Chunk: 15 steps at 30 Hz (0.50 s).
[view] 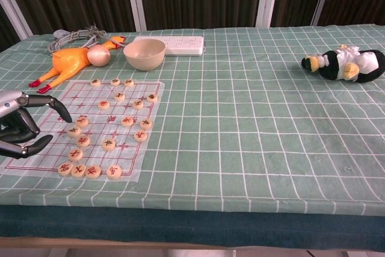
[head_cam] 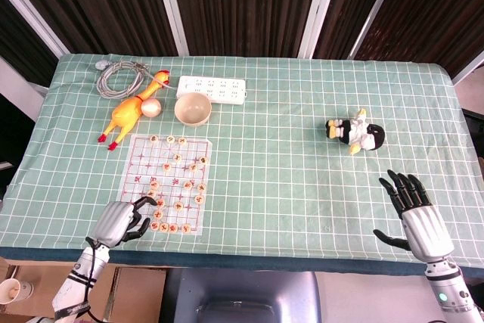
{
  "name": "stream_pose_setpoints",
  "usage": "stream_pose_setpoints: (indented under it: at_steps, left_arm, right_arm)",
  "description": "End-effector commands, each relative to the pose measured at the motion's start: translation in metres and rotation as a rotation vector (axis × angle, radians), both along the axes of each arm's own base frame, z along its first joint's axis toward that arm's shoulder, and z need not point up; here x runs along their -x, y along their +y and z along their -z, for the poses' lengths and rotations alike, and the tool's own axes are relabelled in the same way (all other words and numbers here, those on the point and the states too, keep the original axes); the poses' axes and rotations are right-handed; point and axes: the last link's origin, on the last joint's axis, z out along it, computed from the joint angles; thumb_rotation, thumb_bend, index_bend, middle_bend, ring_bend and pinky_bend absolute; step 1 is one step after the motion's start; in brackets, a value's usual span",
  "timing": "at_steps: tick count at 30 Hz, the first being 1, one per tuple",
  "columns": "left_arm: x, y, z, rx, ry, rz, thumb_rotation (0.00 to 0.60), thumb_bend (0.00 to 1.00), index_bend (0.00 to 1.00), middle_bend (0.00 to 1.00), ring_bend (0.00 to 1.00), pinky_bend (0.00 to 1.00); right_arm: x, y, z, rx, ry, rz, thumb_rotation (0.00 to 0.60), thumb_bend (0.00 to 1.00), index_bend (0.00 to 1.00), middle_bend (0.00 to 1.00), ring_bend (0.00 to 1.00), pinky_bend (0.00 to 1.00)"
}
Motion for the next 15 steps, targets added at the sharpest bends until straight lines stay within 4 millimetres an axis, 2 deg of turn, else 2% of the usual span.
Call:
stream_pose_setpoints:
  at_steps: [1,10,15]
  left_arm:
    - [0.001,-0.002,0.004,0.003,0.024,0.013,0.6,0.46,0.39,1.0,1.0,1.0]
    - [0.013,-0.013,0.018,0.006,0.053,0.007,0.6,0.43,0.37,1.0,1.0,1.0]
    - [0.018,-0.016,0.029,-0.055,0.099,0.047,0.6,0.41,0.38,1.0,1.0,1.0]
  right_arm:
    - [-0.001,0.0,0.001,-0.005,-0.003,-0.003,0.6,0.12,0.0,0.0,0.0,0.0]
    - [-0.001,0.001,-0.001,0.007,-0.008,-0.012,0.6,0.12,0.0,0.0,0.0,0.0]
    - [-0.002,0.002,-0.001,0.006,-0.016,-0.018,0.6,0.12,0.0,0.0,0.0,0.0]
